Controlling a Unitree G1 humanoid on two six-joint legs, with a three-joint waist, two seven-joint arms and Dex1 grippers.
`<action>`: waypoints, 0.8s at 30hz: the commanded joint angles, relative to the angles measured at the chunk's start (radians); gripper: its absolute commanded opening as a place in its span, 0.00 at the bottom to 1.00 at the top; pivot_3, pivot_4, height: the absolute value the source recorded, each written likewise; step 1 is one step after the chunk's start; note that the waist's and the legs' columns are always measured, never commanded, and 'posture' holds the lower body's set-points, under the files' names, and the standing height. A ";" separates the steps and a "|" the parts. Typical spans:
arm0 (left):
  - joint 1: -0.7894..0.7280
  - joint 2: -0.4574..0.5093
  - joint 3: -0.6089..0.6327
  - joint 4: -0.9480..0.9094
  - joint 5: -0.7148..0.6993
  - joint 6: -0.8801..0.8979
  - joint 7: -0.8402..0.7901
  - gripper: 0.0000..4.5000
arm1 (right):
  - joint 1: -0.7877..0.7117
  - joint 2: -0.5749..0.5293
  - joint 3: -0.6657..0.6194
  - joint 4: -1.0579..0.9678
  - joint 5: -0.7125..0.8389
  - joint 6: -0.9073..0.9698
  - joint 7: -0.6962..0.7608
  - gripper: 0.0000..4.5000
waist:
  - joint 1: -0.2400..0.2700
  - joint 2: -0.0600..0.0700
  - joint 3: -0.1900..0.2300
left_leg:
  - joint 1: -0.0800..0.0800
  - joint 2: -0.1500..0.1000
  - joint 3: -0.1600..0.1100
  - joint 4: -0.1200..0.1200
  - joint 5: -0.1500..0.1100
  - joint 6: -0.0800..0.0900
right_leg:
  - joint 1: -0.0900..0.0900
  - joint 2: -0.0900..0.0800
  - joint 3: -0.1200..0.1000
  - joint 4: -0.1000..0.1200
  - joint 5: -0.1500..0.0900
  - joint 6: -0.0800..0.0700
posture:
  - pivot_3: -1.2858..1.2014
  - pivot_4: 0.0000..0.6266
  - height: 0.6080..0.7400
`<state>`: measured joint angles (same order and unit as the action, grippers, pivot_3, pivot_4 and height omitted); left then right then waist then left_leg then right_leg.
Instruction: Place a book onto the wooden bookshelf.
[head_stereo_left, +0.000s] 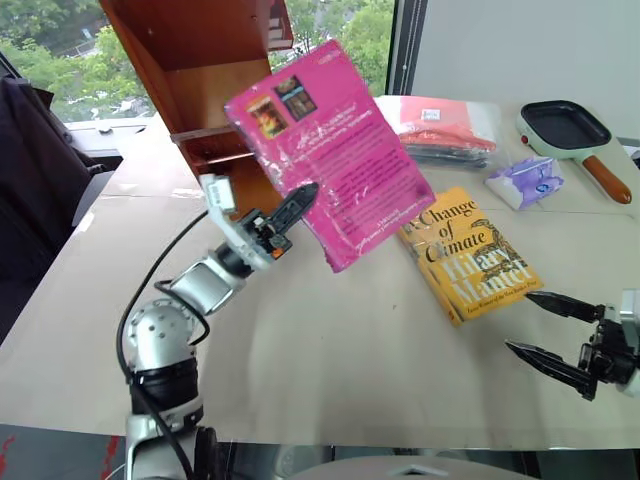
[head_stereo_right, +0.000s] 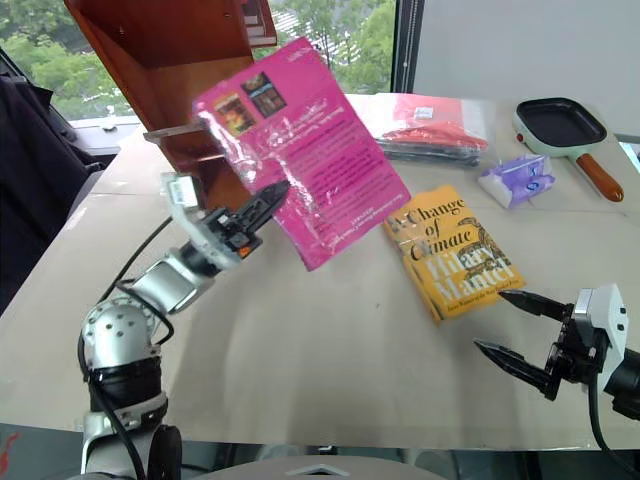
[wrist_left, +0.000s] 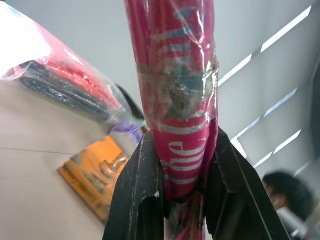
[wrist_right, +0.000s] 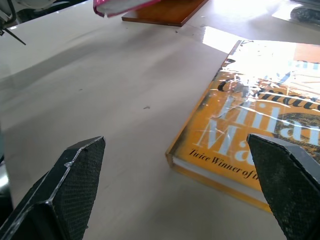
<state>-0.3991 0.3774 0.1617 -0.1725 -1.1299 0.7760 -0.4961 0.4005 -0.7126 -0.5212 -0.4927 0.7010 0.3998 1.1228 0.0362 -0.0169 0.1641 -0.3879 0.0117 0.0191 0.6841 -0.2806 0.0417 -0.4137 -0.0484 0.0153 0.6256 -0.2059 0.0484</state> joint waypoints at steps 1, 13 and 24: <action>-0.128 0.002 -0.208 0.007 0.338 -0.238 -0.132 0.11 | -0.041 -0.004 0.001 0.007 -0.003 -0.043 -0.007 1.00 | 0.003 0.000 0.000 | -0.003 -0.001 0.001 0.000 0.000 0.000 | -0.001 0.000 -0.002 -0.001 0.000 0.000 | 0.52 0.24 0.93; -0.424 0.161 -0.361 -0.025 1.351 -0.861 0.088 0.11 | -0.229 0.050 -0.010 0.081 0.140 -0.055 -0.040 1.00 | -0.014 0.000 0.001 | -0.007 0.000 -0.003 -0.003 0.000 0.001 | -0.005 0.001 -0.001 -0.003 -0.001 0.002 | 0.52 0.24 0.93; -0.342 0.433 -0.245 -0.267 1.766 -0.627 -0.065 0.11 | -0.607 0.100 0.091 0.284 0.305 0.037 -0.027 1.00 | -0.023 -0.001 0.006 | -0.007 0.002 -0.003 -0.002 -0.001 0.001 | -0.005 0.001 -0.003 0.000 0.002 0.008 | 0.52 0.24 0.93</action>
<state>-0.7311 0.7940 -0.1341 -0.3797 0.6059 0.1116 -0.5384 -0.1872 -0.6116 -0.4308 -0.2179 0.9809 0.4294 1.0843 0.0133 -0.0180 0.1706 -0.3946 0.0132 0.0163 0.6824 -0.2814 0.0432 -0.4184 -0.0478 0.0124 0.6255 -0.2040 0.0566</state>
